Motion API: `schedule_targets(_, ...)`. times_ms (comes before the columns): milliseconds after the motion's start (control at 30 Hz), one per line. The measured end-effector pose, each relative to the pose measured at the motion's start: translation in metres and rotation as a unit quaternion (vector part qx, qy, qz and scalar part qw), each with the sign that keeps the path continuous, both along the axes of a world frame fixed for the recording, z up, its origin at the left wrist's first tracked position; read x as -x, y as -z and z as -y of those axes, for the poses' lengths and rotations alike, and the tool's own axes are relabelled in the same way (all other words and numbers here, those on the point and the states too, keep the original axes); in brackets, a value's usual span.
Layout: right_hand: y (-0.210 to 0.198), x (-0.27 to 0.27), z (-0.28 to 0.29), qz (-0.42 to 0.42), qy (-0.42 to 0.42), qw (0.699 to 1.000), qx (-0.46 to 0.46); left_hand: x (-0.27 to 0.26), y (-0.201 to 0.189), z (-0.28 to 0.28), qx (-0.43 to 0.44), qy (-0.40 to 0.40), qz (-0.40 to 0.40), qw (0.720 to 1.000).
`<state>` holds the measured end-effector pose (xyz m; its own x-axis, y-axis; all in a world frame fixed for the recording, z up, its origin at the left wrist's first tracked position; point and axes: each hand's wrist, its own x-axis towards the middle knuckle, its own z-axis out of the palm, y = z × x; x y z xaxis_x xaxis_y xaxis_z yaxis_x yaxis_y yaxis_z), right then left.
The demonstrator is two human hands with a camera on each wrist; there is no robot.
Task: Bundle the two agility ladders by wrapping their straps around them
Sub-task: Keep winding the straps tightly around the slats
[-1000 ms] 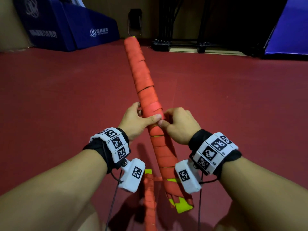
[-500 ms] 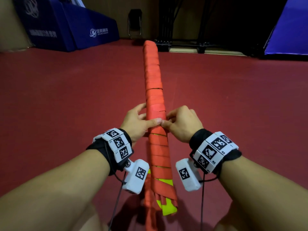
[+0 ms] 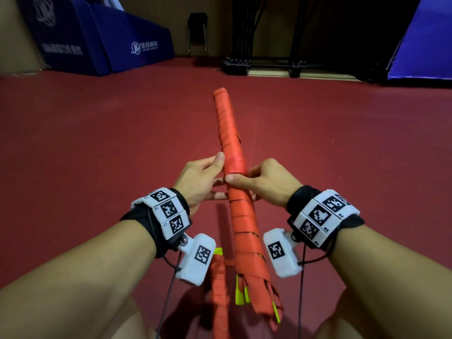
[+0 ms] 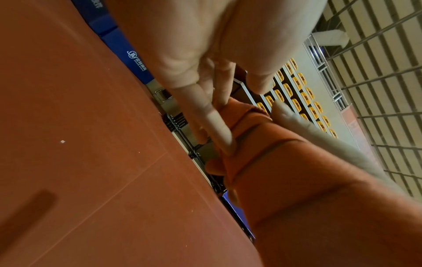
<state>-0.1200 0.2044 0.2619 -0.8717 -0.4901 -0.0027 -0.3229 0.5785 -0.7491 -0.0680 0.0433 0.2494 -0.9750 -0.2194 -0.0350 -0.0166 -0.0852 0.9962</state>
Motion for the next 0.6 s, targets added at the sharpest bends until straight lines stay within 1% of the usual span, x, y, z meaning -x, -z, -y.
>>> schedule_targets(100,0.003,0.000,0.001,0.098,-0.025,0.991,0.087,-0.001,0.001,0.003,0.002,0.003,-0.011,1.000)
schedule_targets(167,0.003,-0.002,0.001,0.132,-0.041,0.981,0.134,-0.002,0.002,0.006,-0.001,0.014,-0.022,1.000)
schedule_targets(267,0.004,-0.003,0.000,0.137,-0.074,0.975,0.157,0.000,0.006,0.010,-0.015,0.013,-0.023,1.000)
schedule_targets(400,0.007,-0.001,-0.003,0.133,-0.115,0.969,0.175,0.002,0.012,0.013,-0.042,0.019,0.002,0.999)
schedule_targets(500,0.006,0.000,-0.004,0.148,-0.124,0.958,0.214,0.002,0.015,0.013,-0.030,0.056,0.006,0.998)
schedule_targets(600,0.006,0.001,-0.003,0.153,-0.128,0.953,0.228,0.000,0.014,0.013,-0.039,0.100,0.001,0.994)
